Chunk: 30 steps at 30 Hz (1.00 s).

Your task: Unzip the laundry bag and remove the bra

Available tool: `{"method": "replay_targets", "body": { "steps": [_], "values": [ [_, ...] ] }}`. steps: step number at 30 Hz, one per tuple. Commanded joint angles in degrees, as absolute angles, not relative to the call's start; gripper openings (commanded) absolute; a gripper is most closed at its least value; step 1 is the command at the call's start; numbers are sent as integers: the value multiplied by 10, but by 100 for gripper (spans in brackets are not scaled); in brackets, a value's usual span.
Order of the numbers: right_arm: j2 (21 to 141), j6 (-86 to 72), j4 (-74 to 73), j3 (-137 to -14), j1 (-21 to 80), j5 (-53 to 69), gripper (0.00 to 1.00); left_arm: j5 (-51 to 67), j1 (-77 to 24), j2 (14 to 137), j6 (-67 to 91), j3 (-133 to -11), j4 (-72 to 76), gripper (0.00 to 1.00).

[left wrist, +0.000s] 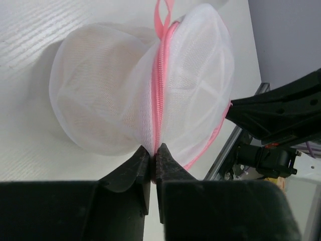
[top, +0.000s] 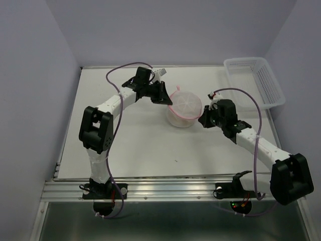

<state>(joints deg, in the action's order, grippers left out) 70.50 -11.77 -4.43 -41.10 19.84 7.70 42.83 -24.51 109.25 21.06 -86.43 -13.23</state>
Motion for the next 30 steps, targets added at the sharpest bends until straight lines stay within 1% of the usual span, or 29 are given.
{"method": "replay_targets", "body": {
  "steps": [1, 3, 4, 5, 6, 7, 8, 10, 11, 13, 16, 17, 18, 20, 24, 27, 30],
  "values": [
    [673, -126, -60, -393, 214, 90, 1, 409, -231, 1110, 196, -922, -149, 23],
    [671, -136, -60, -389, 231, 91, 1, 409, -232, 1124, 204, -939, -154, 26],
    [671, -141, -60, -387, 231, 91, 1, 409, -231, 1130, 207, -946, -159, 32],
    [671, -144, -59, -384, 245, 91, 1, 408, -232, 1135, 209, -954, -166, 49],
    [670, -157, -55, -382, 245, 89, 1, 410, -232, 1139, 215, -954, -166, 55],
    [668, -165, -52, -381, 253, 93, 1, 411, -231, 1140, 219, -954, -166, 57],
    [667, -184, -50, -379, 258, 95, 1, 414, -231, 1138, 221, -951, -165, 74],
    [667, -199, -48, -379, 265, 100, 1, 412, -231, 1131, 226, -940, -163, 85],
    [667, -216, -47, -378, 271, 97, 1, 407, -231, 1127, 228, -935, -162, 96],
    [663, -227, -40, -375, 290, 98, 1, 404, -232, 1106, 239, -921, -157, 99],
    [658, -248, -39, -379, 315, 85, 1, 393, -235, 1062, 253, -874, -134, 99],
    [657, -259, -39, -383, 315, 84, 1, 379, -236, 1033, 265, -841, -128, 99],
    [657, -263, -39, -383, 323, 83, 1, 372, -240, 1033, 275, -823, -118, 99],
    [654, -279, -34, -388, 331, 82, 1, 363, -257, 975, 300, -762, -88, 99],
    [654, -299, -25, -393, 342, 87, 1, 340, -290, 922, 353, -671, -44, 99],
    [662, -303, -21, -393, 352, 88, 1, 365, -311, 904, 418, -596, 68, 99],
    [663, -301, -16, -389, 352, 86, 1, 361, -328, 916, 448, -594, 98, 99]
  ]
}}
